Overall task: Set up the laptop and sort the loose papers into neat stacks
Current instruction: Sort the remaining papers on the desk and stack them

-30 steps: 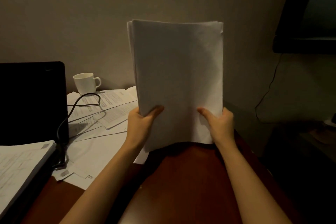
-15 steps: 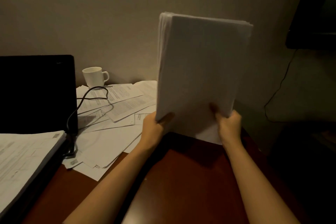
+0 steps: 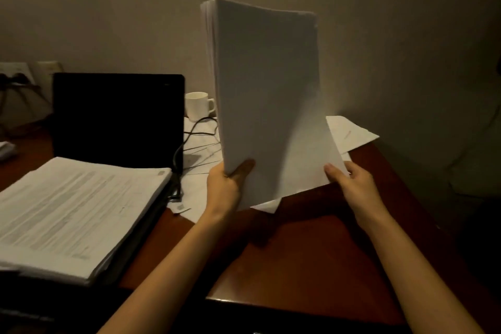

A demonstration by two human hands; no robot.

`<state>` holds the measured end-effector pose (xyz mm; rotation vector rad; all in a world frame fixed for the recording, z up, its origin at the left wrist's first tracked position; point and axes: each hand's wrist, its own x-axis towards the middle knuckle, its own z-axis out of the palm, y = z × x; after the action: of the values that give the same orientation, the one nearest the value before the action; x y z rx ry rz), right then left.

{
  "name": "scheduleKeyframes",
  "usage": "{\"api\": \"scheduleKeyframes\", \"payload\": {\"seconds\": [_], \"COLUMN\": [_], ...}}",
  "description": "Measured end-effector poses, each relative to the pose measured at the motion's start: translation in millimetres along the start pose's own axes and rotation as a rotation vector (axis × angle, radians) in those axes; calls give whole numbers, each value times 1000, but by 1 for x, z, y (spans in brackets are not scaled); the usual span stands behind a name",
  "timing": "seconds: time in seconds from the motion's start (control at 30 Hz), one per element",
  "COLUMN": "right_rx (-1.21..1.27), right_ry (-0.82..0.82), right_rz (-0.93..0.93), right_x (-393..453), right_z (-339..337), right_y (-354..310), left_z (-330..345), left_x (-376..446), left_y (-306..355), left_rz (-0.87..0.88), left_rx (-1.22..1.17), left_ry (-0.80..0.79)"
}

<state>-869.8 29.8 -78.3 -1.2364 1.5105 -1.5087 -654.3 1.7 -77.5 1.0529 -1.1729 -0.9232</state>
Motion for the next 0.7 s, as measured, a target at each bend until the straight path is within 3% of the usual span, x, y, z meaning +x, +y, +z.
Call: {"api": "scheduleKeyframes", "payload": {"seconds": [0.2,0.4,0.7], "right_rx": [396,446,299], "right_ry": [-262,-554,-581], "right_rz": [171,171,279], "right_x": [-12,-33,-59], "right_z": [62,140,254], "right_y": [-32,-58,-77], "left_z": [-60,-132,-208], "left_x": [-13,-37,-64], "left_y": [28,59,55], "left_rz": [87,141,52], "left_rx": [-77,-110,61], "left_ry": [138,274,643]}}
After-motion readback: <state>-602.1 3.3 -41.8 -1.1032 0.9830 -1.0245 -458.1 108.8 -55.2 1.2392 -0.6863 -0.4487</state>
